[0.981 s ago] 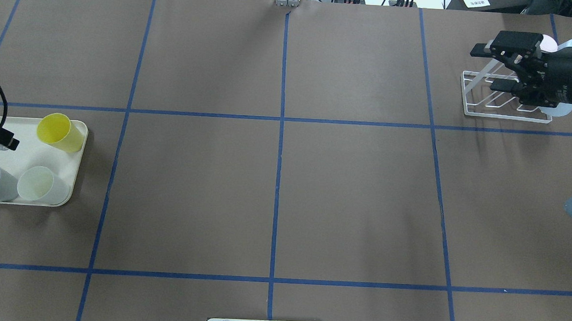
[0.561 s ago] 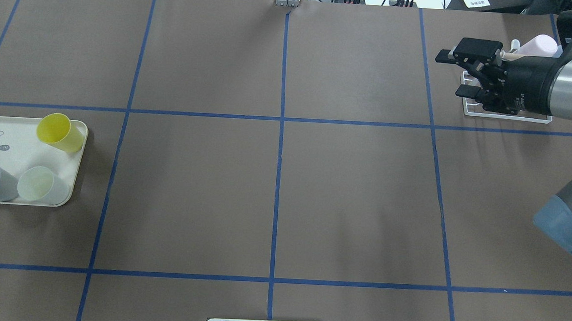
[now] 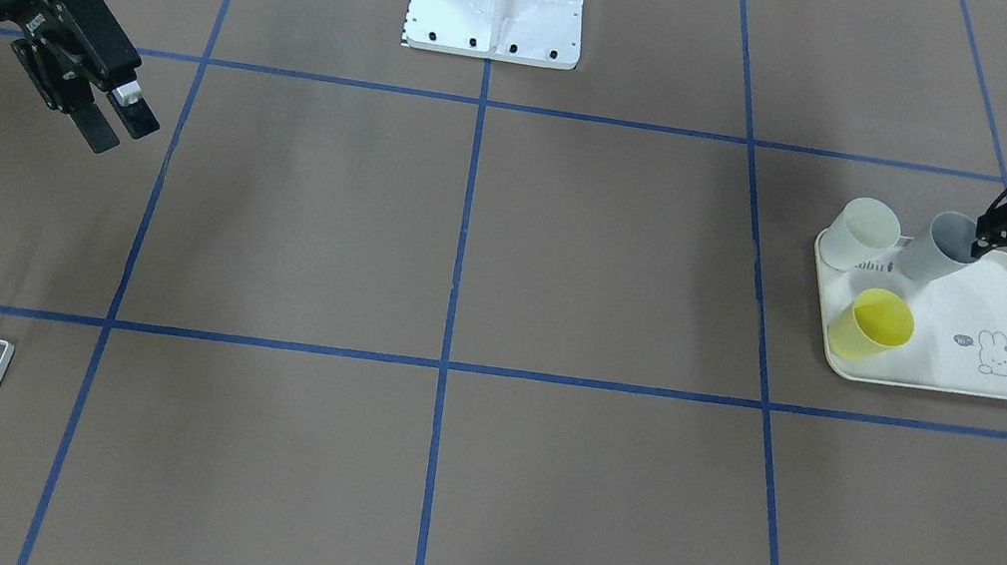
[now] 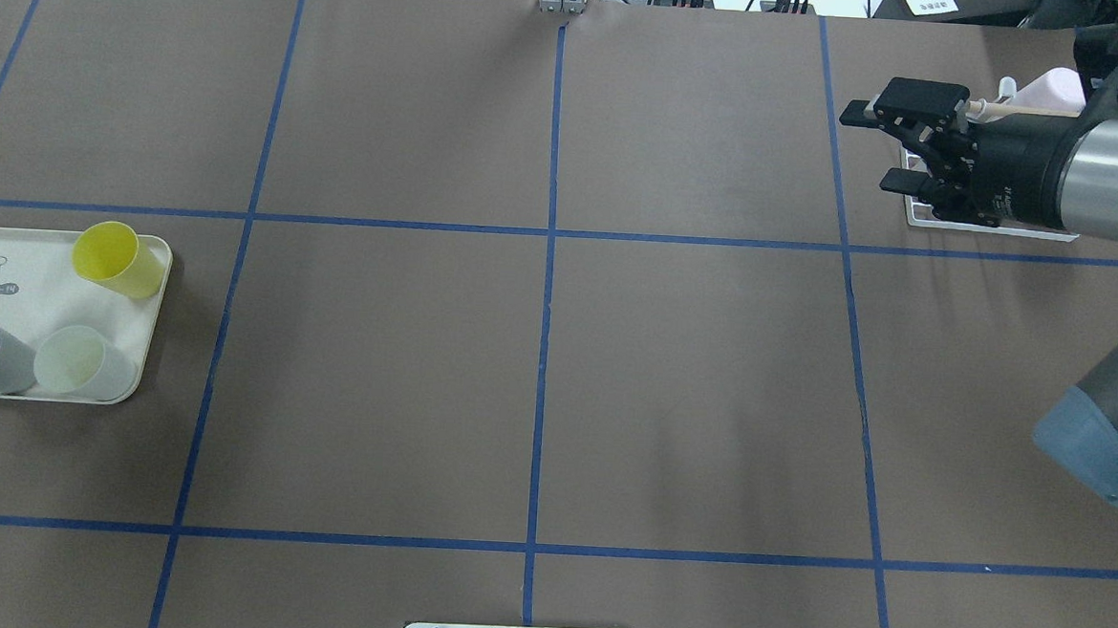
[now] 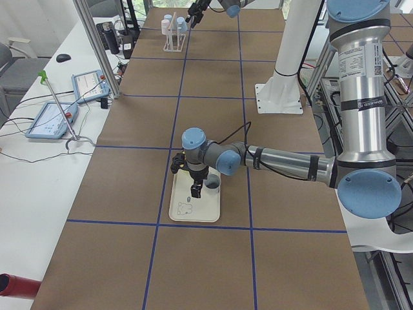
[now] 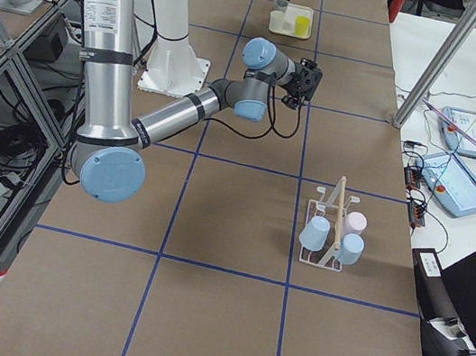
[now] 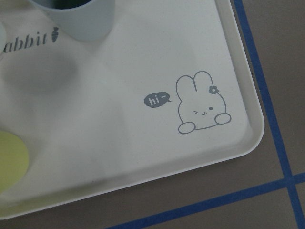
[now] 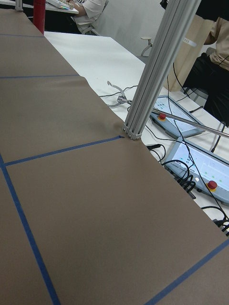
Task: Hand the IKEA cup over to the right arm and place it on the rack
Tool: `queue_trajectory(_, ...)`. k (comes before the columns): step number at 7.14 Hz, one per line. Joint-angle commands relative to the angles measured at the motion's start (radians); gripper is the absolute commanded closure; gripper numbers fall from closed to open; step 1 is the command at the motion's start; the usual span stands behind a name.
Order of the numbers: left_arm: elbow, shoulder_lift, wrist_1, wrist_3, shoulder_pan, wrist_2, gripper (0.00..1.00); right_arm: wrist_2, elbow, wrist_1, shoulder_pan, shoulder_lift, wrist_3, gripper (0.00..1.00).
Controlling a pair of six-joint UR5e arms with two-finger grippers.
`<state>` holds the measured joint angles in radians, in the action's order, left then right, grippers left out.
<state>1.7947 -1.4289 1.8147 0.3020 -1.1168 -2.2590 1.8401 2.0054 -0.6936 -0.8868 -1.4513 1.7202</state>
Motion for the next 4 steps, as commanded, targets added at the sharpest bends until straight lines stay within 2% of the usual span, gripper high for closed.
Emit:
queue_trajectory(1,-0.001,0.005,-0.002,0.0,0.002,-0.014,0.0,0.001,-0.002,0.0,0.0,0.0,-0.001,0.0)
queue_trajectory(4,-0.023,0.005,0.0,-0.001,0.008,-0.014,0.0,0.001,-0.003,0.0,0.0,-0.001,-0.002,0.0)
